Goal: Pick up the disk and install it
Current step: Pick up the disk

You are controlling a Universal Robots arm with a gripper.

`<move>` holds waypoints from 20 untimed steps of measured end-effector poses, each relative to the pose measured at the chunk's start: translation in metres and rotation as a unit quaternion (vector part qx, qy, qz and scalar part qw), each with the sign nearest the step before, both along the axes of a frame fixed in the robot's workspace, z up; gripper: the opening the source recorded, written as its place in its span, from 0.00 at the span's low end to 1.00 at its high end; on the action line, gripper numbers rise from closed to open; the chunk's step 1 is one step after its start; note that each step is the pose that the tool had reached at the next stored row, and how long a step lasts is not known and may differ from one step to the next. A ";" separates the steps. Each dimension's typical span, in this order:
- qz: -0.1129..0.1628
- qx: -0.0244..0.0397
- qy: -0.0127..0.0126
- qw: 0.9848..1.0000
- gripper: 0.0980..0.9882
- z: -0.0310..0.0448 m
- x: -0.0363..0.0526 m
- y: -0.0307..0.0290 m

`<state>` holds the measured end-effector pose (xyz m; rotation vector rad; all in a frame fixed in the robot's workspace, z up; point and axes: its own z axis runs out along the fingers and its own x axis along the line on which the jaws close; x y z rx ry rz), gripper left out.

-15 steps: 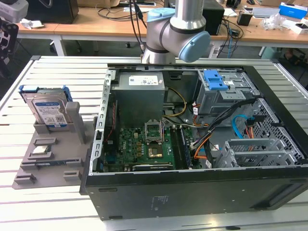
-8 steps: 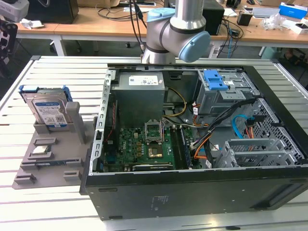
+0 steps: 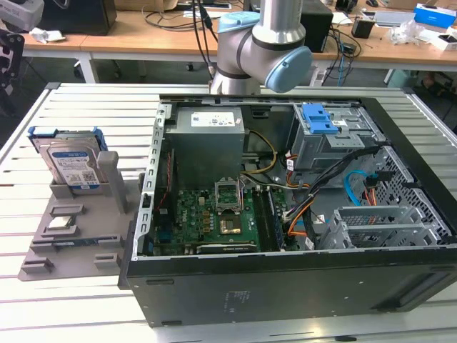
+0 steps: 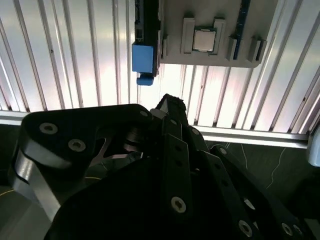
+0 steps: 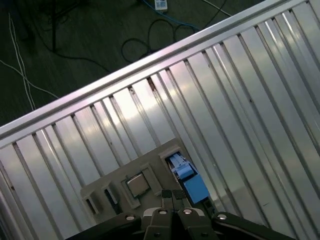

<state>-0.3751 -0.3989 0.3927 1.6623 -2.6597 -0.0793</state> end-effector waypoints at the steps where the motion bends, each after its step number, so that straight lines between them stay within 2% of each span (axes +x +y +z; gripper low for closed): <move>1: 0.008 0.000 0.000 1.000 0.01 0.0000 0.0000 0.0000; 12: 0.047 0.000 0.000 0.999 0.01 0.0000 0.0000 0.0000; 20: 0.082 0.000 0.000 0.997 0.01 0.0000 0.0000 0.0000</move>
